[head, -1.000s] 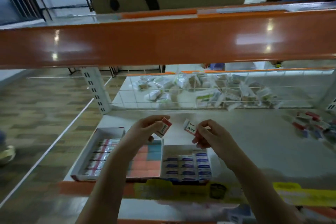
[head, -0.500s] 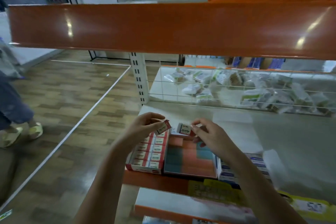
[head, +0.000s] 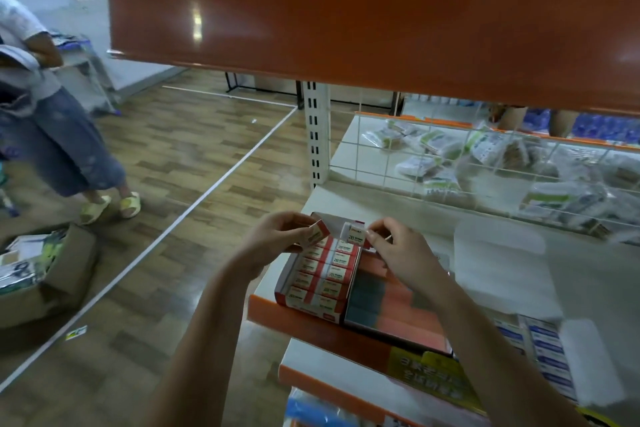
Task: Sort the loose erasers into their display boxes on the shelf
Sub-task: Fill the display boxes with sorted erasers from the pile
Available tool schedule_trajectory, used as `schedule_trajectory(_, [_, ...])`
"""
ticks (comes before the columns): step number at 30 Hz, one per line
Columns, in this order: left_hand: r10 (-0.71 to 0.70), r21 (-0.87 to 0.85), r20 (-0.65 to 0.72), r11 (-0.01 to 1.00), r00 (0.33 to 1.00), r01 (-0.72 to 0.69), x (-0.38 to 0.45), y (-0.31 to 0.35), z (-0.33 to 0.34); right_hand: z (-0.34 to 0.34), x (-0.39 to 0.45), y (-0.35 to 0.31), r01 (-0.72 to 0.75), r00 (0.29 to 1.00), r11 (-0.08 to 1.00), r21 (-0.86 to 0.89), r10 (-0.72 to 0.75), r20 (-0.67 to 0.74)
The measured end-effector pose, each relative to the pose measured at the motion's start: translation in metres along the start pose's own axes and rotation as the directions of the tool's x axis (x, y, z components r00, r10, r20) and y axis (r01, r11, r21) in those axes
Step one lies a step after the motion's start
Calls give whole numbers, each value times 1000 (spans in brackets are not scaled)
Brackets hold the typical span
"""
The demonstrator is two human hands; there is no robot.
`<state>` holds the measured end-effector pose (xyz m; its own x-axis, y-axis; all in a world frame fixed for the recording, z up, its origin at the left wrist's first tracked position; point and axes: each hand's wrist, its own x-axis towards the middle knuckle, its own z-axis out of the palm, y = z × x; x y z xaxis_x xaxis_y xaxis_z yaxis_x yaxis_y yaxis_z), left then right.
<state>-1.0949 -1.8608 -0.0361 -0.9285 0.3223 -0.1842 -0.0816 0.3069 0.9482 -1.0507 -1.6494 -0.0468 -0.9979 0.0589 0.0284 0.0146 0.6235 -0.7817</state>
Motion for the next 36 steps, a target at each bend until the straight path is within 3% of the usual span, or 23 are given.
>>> schedule_trajectory(10, [37, 81, -1, 996, 999, -37, 14, -3, -15, 18, 21, -6, -8, 1000, 988, -157, 7, -10])
schedule_trajectory(17, [82, 67, 89, 994, 993, -88, 37, -10, -34, 38, 31, -16, -19, 997, 965, -260, -2, -78])
schedule_trajectory(30, [172, 6, 254, 984, 952, -180, 62, -16, -57, 64, 29, -35, -137, 983, 941, -309, 91, -161])
schedule_trajectory(36, [164, 25, 310, 983, 936, -180, 68, -20, -61, 69, 30, -39, -154, 986, 950, -273, 130, -104])
